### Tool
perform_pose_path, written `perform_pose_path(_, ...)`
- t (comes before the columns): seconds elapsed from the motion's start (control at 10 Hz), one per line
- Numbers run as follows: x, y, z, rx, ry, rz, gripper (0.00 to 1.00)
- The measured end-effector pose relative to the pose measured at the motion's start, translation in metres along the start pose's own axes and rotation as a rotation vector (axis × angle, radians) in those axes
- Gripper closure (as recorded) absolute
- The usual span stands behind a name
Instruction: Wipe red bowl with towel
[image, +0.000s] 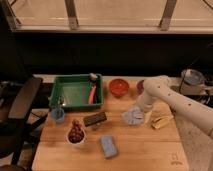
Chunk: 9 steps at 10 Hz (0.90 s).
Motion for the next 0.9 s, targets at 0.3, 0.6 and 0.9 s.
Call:
perform_pose_path(0.3, 0.001, 0.001, 0.028, -0.056, -0.020, 0.006, 0.35)
perform_pose_path(0.6, 0.001, 0.006, 0.028, -0.060, -0.028, 0.014, 0.66)
perform_pose_path(0.9, 0.000, 0.004, 0.024, -0.062, -0.025, 0.009, 0.95)
